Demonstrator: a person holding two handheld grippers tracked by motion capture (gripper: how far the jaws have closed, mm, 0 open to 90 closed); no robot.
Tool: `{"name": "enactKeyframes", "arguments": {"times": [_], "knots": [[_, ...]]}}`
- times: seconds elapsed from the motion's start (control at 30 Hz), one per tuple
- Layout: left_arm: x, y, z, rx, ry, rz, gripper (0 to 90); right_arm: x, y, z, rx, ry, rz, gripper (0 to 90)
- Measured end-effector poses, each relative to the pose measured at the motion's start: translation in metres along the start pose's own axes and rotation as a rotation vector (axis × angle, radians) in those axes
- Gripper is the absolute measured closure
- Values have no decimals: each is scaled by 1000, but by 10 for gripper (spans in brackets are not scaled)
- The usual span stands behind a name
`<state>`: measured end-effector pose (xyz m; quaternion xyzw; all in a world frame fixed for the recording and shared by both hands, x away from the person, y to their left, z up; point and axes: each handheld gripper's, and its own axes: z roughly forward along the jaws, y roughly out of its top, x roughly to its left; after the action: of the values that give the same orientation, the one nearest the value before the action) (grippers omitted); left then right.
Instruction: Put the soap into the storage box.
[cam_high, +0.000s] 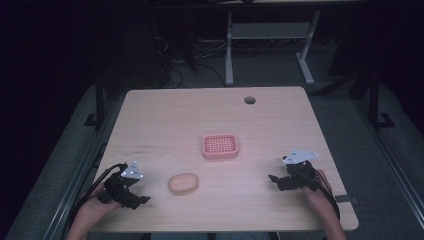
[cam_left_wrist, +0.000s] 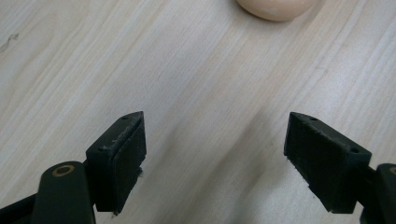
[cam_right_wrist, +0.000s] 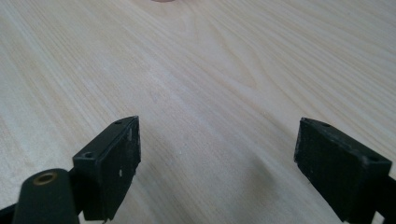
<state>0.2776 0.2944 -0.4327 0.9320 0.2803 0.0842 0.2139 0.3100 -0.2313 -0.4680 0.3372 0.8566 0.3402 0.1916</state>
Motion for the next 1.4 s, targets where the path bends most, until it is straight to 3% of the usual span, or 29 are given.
{"name": "enactKeyframes", "arguments": {"times": [0.3, 0.37, 0.6, 1.4], "knots": [[-5, 11, -1, -4, 11, 32, 207, 2, 1, -2, -10, -2, 5, 139], [-9, 20, 0, -8, 11, 60, 208, 2, 1, -3, -12, -4, 11, 139], [-11, 35, 4, 11, 9, 99, 208, -1, -1, -5, -23, -3, 40, 139], [-14, 53, 8, 26, 1, 142, 207, -3, -2, -5, -24, -3, 44, 139]]}}
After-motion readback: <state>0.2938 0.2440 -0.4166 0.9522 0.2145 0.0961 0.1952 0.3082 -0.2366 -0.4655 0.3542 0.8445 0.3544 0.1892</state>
